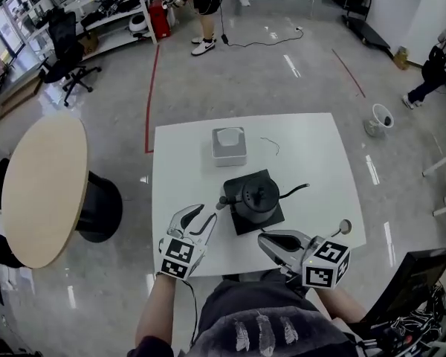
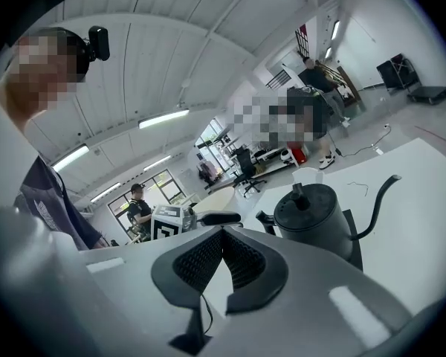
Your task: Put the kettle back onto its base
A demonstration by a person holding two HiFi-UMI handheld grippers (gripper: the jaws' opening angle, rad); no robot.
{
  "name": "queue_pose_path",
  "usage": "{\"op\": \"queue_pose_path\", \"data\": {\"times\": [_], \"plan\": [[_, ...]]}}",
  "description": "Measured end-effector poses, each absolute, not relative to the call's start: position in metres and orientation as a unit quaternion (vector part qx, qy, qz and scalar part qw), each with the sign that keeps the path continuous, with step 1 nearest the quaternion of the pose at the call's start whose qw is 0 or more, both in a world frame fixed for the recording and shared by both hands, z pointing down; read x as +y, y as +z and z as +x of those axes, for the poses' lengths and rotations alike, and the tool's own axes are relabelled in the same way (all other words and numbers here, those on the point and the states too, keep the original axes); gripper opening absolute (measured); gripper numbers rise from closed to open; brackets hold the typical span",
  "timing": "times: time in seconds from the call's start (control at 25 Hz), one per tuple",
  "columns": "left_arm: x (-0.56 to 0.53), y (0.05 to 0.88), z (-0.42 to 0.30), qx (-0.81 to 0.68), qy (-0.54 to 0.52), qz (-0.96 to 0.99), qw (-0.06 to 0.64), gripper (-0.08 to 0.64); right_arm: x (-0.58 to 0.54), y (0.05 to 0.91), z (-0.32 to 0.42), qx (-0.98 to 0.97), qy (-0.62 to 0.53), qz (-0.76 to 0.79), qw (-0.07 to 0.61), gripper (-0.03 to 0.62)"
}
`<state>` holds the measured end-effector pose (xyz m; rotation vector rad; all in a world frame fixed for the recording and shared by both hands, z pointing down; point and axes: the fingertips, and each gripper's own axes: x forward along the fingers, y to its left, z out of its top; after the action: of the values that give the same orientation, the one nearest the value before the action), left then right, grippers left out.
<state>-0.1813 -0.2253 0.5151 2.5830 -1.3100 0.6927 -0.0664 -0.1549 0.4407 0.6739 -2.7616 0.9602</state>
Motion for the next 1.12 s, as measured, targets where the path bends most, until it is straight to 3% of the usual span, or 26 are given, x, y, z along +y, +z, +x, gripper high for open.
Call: {"op": "queue_pose_path", "data": {"times": [0.08,0.16,0.6,1.12], "plan": [[-0.218,0.513,-0.185,-0.443,0.223,0.865,0.077,0.103,-0.152,0.442,-0.073,-0.919,0.314,0.224,0.075,0.002],[-0.211,0.511,-0.187,-0.444,0.217,0.866,0.075,0.002,-0.147,0.442,-0.077,-0.921,0.309,0.224,0.083,0.002],[-0.196,0.511,-0.164,-0.402,0.160,0.895,0.106,0.002,-0.125,0.429,-0.066,-0.912,0.277,0.280,0.115,0.002],[-0.165,0.470,-0.135,-0.434,0.185,0.879,0.070,0.002,-0.112,0.409,-0.047,-0.940,0.248,0.224,0.073,0.002]]}}
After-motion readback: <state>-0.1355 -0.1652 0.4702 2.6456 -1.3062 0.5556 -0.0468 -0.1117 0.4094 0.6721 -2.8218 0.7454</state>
